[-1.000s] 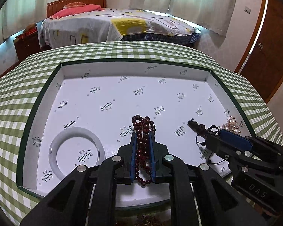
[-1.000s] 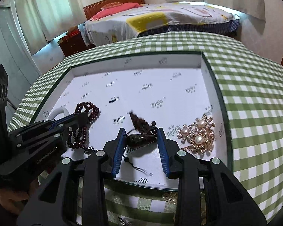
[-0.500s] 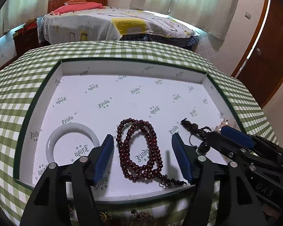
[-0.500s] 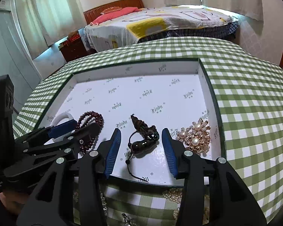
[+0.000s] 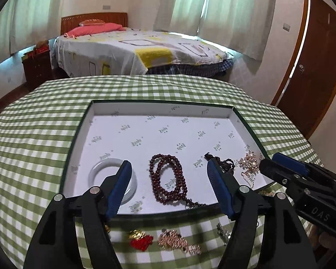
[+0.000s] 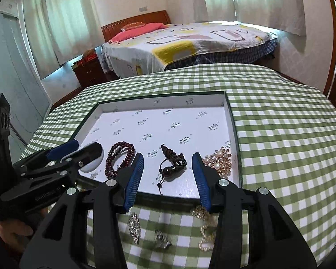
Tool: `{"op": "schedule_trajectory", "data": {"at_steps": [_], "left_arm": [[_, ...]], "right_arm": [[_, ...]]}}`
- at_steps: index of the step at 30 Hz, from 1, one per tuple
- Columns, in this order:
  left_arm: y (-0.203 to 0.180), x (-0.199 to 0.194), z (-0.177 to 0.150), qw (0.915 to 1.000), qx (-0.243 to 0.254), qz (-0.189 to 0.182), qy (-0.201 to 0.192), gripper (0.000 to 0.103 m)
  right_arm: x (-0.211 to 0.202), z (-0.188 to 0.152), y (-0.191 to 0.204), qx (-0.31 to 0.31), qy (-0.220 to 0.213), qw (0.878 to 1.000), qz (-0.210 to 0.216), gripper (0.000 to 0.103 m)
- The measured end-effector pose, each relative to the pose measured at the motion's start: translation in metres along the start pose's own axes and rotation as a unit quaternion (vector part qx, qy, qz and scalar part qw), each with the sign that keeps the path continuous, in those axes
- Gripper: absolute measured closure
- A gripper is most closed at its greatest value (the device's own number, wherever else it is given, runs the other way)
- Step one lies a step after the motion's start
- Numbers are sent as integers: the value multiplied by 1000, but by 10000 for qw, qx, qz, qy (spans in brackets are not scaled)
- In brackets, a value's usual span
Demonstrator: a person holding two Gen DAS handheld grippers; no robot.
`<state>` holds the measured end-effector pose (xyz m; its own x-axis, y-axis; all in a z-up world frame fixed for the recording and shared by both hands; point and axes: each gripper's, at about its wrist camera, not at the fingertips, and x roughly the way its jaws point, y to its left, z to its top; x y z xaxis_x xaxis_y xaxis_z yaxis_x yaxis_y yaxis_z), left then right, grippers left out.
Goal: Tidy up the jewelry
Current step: 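Open the left tool to drop the beads while the right tool releases the pendant in the tray, then withdraw both tools from the tray toward the remaining jewelry, then grasp the red tassel knot with the left tool while the right tool closes on the silver ring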
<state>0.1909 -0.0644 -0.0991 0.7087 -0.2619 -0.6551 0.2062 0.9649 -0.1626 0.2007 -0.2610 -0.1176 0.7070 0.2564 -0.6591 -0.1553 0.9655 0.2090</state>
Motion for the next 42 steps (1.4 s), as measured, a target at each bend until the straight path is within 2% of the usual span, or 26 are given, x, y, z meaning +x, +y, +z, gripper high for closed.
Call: {"op": "schedule_trajectory", "data": {"at_steps": [9,19,29,31,33,37,39,42], "left_arm": [[13,-29,-20,9997,-44,240,-69,35],[35,-45,-59,9979,-174,600,157,35],[54,-48,-77,9951,-334,892,249,35],[58,-47,-78,9948,-352,922,264,35],[61,-47,-81,9944,-363,945,301,35],[67,-46,-86,9935,-390,1001,384,35],[70,-43,-86,9931,-428,1006,426,35],[72,-41,-86,9931,-448,989,445,35]], "right_arm": [[-20,-27,5,-67,99,9999,-57,59],[-18,-71,8,-48,552,9985,-4,59],[-2,-80,11,-104,694,9975,-70,60],[2,-80,10,-113,730,9972,-93,62],[6,-80,9,-130,766,9969,-91,69],[13,-81,12,-174,808,9965,-108,71],[14,-81,11,-186,813,9964,-123,79],[14,-81,11,-238,812,9963,-142,81]]}}
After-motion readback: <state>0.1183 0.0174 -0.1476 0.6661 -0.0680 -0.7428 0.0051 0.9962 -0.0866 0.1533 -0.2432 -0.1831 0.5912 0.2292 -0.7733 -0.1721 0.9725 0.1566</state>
